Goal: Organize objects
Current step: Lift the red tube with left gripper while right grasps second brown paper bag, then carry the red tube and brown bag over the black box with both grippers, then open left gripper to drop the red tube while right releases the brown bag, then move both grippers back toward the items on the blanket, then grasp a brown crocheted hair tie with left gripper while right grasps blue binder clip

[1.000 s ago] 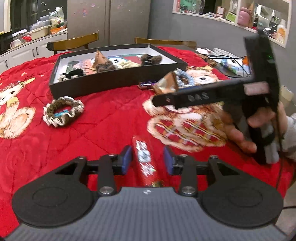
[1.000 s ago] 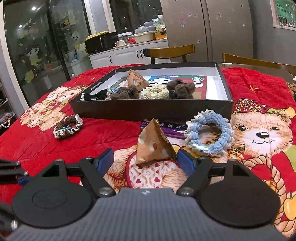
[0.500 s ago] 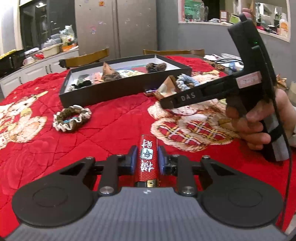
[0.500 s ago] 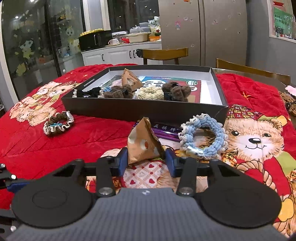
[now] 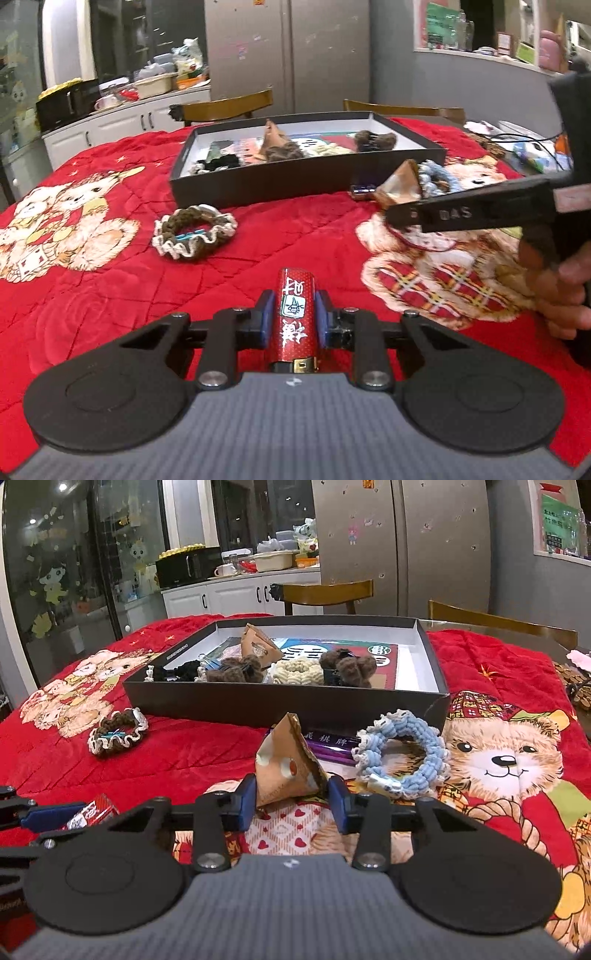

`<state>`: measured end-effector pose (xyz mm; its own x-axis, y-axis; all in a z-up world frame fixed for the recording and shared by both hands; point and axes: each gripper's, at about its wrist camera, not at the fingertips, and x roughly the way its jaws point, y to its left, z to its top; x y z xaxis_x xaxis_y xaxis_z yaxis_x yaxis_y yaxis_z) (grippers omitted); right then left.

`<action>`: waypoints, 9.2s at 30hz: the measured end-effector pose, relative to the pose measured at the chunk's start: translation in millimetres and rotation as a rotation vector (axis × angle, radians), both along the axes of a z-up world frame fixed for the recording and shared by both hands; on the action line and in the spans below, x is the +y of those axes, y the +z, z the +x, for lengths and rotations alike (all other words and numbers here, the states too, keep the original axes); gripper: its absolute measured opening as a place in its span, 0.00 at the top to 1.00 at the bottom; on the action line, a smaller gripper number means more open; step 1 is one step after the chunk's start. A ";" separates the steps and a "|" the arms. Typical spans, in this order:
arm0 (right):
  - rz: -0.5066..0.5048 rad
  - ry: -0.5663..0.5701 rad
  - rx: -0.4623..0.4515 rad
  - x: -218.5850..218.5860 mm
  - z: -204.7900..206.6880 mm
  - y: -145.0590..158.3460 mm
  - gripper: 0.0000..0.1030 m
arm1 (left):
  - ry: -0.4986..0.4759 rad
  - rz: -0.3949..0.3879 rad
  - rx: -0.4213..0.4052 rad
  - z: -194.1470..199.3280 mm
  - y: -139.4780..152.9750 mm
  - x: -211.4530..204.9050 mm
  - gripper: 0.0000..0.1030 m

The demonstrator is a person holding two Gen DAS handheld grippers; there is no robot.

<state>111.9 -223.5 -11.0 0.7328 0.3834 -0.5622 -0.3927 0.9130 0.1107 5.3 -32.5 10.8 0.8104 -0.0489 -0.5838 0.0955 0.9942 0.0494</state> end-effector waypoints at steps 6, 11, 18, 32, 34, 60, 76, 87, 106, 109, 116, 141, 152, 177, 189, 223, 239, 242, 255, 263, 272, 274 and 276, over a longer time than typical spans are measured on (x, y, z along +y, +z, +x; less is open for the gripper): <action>0.006 0.002 -0.018 -2.2 -3.9 3.4 0.57 | 0.021 0.021 -0.011 2.9 4.2 1.4 0.73; 0.010 0.005 -0.046 -3.5 -8.8 10.0 0.57 | 0.031 0.005 -0.010 6.0 11.2 1.6 0.73; 0.041 0.000 -0.101 -12.2 -14.3 29.8 0.57 | 0.063 -0.022 -0.021 15.5 27.3 3.8 0.73; 0.166 -0.036 -0.160 -20.6 -19.9 79.5 0.57 | 0.043 -0.062 -0.069 41.4 77.3 -0.3 0.73; 0.184 -0.042 -0.178 -19.6 -21.7 88.1 0.57 | 0.024 -0.087 -0.086 42.9 89.2 -3.2 0.73; 0.334 -0.216 -0.121 -44.2 63.4 164.6 0.57 | -0.015 -0.197 -0.314 111.5 196.9 -35.2 0.73; 0.307 -0.225 0.055 -18.8 143.2 87.0 0.57 | -0.110 -0.386 -0.159 237.8 177.0 -4.2 0.73; 0.212 -0.241 0.220 -10.0 174.5 18.4 0.57 | -0.079 -0.348 0.012 305.9 91.3 -7.9 0.73; 0.205 -0.244 0.235 -9.8 175.7 18.0 0.57 | -0.031 -0.254 0.066 311.6 44.0 -28.4 0.73; 0.197 -0.244 0.233 -9.7 175.2 18.4 0.57 | -0.022 -0.289 0.101 315.4 38.2 -25.3 0.73; 0.195 -0.245 0.229 -8.7 174.2 18.4 0.57 | -0.002 -0.315 0.130 318.8 32.3 -22.2 0.73; 0.193 -0.248 0.227 -10.7 174.0 19.8 0.43 | 0.016 -0.273 0.126 318.7 33.7 -24.6 0.70; 0.268 -0.221 0.168 -20.1 169.5 36.3 0.32 | 0.002 -0.269 0.099 315.1 53.7 -15.2 0.45; 0.297 -0.214 -0.233 18.4 12.8 125.6 0.12 | 0.052 -0.241 -0.165 64.6 147.1 150.3 0.27; 0.284 -0.130 -0.245 82.3 1.6 83.3 0.12 | -0.050 -0.164 0.002 70.5 39.2 139.0 0.46; 0.175 0.012 -0.012 103.3 16.7 8.4 0.12 | 0.029 -0.129 -0.237 39.6 57.0 156.8 0.93; 0.205 0.200 0.049 154.1 14.2 4.4 0.13 | 0.187 0.011 -0.211 23.6 33.5 169.6 0.93; 0.187 0.226 0.080 168.1 19.8 0.6 0.27 | 0.201 0.016 -0.183 28.2 25.6 174.3 0.93; -0.015 0.219 0.013 200.7 9.4 -0.4 0.66 | 0.166 -0.043 -0.063 46.9 8.6 182.8 0.93; -0.056 0.228 -0.027 204.6 3.3 1.4 0.72 | 0.133 -0.034 -0.064 47.1 10.6 176.9 0.93; 0.069 0.216 -0.056 184.4 1.3 8.1 0.72 | 0.165 -0.039 -0.085 44.5 12.4 179.6 0.92; 0.082 0.217 -0.057 182.5 2.2 9.0 0.72 | 0.176 -0.035 -0.095 42.8 13.3 179.9 0.92; 0.092 0.220 -0.063 181.8 1.8 9.7 0.72 | 0.178 -0.037 -0.102 41.4 13.9 180.3 0.92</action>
<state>113.7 -41.7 -1.3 0.6585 0.5852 -0.4733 -0.5900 0.7918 0.1582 46.7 147.9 24.8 0.8632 0.0809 -0.4983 -0.0857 0.9962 0.0133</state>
